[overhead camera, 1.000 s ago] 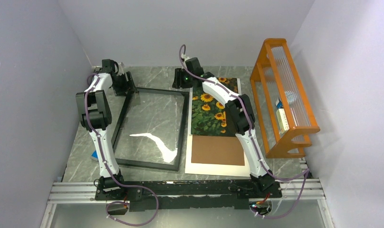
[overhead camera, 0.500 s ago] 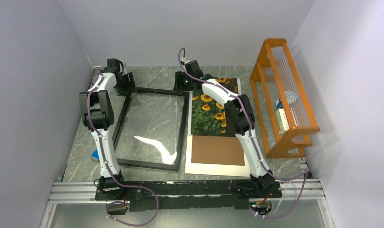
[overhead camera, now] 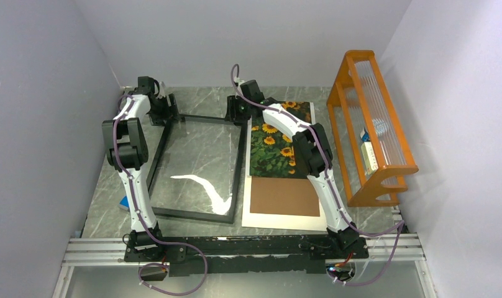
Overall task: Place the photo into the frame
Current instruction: Adjust the photo frame item on the photo frame.
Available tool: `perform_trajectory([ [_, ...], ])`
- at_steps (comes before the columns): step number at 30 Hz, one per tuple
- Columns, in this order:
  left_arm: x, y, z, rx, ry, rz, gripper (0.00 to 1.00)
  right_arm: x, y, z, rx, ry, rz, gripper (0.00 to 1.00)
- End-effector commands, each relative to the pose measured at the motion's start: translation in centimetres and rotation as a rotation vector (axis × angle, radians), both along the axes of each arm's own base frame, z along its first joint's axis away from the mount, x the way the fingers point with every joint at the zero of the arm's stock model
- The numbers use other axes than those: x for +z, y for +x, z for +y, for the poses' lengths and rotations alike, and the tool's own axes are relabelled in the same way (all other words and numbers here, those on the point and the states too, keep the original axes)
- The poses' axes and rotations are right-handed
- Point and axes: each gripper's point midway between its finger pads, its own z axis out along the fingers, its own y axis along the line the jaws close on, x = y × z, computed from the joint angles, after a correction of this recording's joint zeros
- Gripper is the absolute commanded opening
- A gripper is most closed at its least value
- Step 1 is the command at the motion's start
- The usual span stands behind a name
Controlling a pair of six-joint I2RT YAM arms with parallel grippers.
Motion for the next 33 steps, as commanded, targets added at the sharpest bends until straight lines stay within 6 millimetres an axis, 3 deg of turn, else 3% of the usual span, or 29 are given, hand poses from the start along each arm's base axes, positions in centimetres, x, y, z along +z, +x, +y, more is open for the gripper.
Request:
perform_trajectory([
  [1, 1.3, -0.6, -1.7, -0.022, -0.068, 0.017, 0.82, -0.2, -0.2, 0.6, 0.030, -0.004, 0.000, 0.47],
  [10, 1.3, -0.7, -2.0, -0.022, -0.085, 0.021, 0.84, -3.3, -1.1, 0.5, 0.038, -0.037, 0.064, 0.43],
  [17, 0.8, -0.9, -2.1, -0.016, -0.098, 0.031, 0.84, -1.8, -0.7, 1.6, 0.047, 0.014, 0.040, 0.42],
  [23, 0.7, -1.0, -2.3, -0.002, -0.114, 0.043, 0.83, -2.7, -0.7, 2.6, 0.061, 0.043, 0.062, 0.41],
  [26, 1.7, -1.1, -1.2, 0.035, -0.062, 0.035, 0.84, -1.1, -0.5, 2.3, 0.051, 0.048, 0.030, 0.41],
  [33, 5.7, -3.0, 1.6, 0.165, 0.039, 0.030, 0.89, 6.4, 1.4, 1.1, -0.021, 0.091, -0.133, 0.46],
])
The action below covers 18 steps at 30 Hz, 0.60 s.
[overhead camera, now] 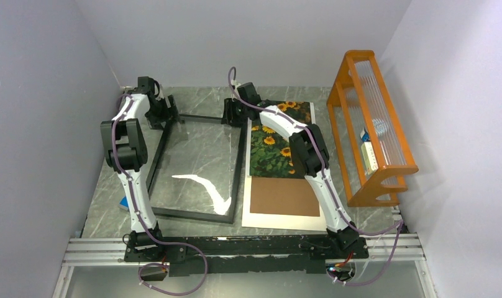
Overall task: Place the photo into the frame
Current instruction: Adjust the photo frame item on the photo frame.
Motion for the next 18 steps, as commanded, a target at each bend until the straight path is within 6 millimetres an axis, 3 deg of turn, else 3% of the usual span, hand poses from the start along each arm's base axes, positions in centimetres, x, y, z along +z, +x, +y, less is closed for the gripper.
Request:
perform_trajectory([
  [1, 5.6, -2.3, 2.1, 0.122, 0.084, -0.016, 0.90, 8.5, 2.4, -0.7, -0.077, 0.060, -0.197, 0.48],
  [5, 7.8, -6.5, 3.3, 0.223, 0.136, 0.037, 0.93, 8.8, 3.7, -1.3, -0.099, 0.050, -0.237, 0.56],
  [9, 7.9, -12.6, 4.2, 0.370, 0.187, 0.151, 0.94, 8.2, 5.1, -1.3, -0.094, 0.047, -0.251, 0.62],
  [14, 7.0, -21.3, 2.7, 0.496, 0.155, 0.298, 0.94, 7.1, 5.8, -1.0, -0.054, 0.040, -0.273, 0.73],
  [18, 7.1, -25.9, 0.9, 0.508, 0.090, 0.348, 0.94, 5.9, 5.9, -1.1, -0.030, 0.017, -0.279, 0.79],
])
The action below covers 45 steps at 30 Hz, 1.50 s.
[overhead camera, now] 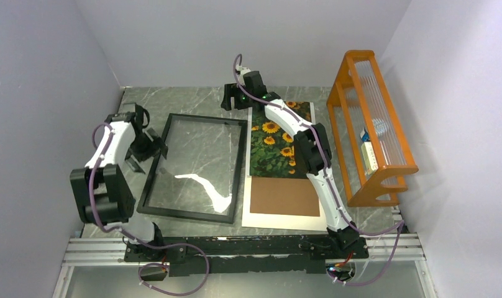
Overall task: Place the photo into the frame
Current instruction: Adjust the photo frame item on the photo frame, then adjust the photo frame at the center of the board.
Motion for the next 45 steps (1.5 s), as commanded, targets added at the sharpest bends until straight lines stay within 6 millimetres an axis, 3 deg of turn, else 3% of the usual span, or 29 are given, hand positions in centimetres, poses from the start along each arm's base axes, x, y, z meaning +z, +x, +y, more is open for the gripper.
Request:
perform_trajectory([
  [1, 0.5, -5.6, -1.7, 0.092, -0.064, 0.080, 0.94, 0.1, 0.9, 0.4, 0.044, -0.014, -0.067, 0.81],
  [11, -0.8, -13.2, -5.3, 0.181, -0.218, 0.227, 0.94, -1.9, 1.0, 0.3, 0.077, -0.022, -0.049, 0.86],
  [16, -2.5, -14.8, -6.5, 0.237, -0.266, 0.261, 0.94, -2.9, 0.5, 0.7, 0.092, -0.010, -0.030, 0.87],
  [25, -5.2, -14.6, -7.9, 0.334, -0.344, 0.199, 0.94, -4.3, -0.2, 1.7, 0.166, 0.020, -0.009, 0.87],
  [34, -6.8, -14.4, -7.4, 0.358, -0.314, 0.198, 0.94, -6.6, -1.2, 1.7, 0.178, 0.016, 0.065, 0.87],
  [39, -7.7, -11.7, -8.2, 0.301, -0.386, 0.108, 0.92, -5.6, -2.4, 1.6, 0.208, 0.033, 0.087, 0.84],
  [45, -7.8, -8.2, -7.5, 0.227, -0.381, -0.035, 0.91, -2.4, -4.0, 2.0, 0.275, 0.121, 0.137, 0.75],
])
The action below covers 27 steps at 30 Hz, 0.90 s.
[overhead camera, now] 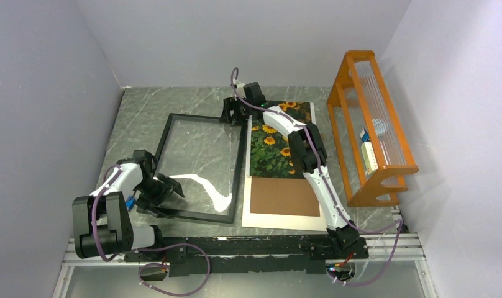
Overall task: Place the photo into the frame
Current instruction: Adjust the photo frame at the center of the board.
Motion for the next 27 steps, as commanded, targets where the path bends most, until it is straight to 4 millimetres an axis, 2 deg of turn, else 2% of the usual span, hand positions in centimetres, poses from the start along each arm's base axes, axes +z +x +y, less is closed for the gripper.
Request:
perform_trajectory([
  [1, 0.6, 7.4, 0.4, -0.052, -0.004, -0.318, 0.91, 5.2, -2.0, 0.4, 0.071, 0.102, 0.053, 0.74],
  [4, 1.4, 10.2, 0.4, -0.094, -0.028, -0.425, 0.91, 7.0, -3.6, 0.9, 0.105, 0.172, 0.095, 0.73],
  [7, 2.0, 12.2, 0.6, -0.128, -0.074, -0.453, 0.90, 8.7, -4.7, 0.9, 0.121, 0.218, 0.113, 0.73],
  [11, 3.3, 14.8, 1.7, -0.156, -0.070, -0.516, 0.89, 10.5, -5.7, 0.9, 0.140, 0.241, 0.134, 0.73],
  [15, 4.0, 16.4, 2.1, -0.153, -0.066, -0.545, 0.89, 11.2, -6.3, 0.8, 0.149, 0.246, 0.144, 0.72],
  [18, 3.5, 16.6, 2.5, -0.142, -0.049, -0.533, 0.89, 10.8, -6.8, 0.9, 0.158, 0.246, 0.167, 0.71],
  [22, 2.3, 16.7, 5.0, -0.101, 0.049, -0.483, 0.89, 10.2, -6.3, 0.7, 0.118, 0.208, 0.162, 0.71],
  [24, 1.7, 17.0, 6.9, -0.072, 0.101, -0.458, 0.89, 9.8, -5.2, 0.0, 0.044, 0.169, 0.150, 0.71],
  [27, 1.4, 17.5, 9.4, -0.031, 0.147, -0.456, 0.89, 9.2, -2.9, -2.3, -0.128, 0.098, 0.142, 0.72],
])
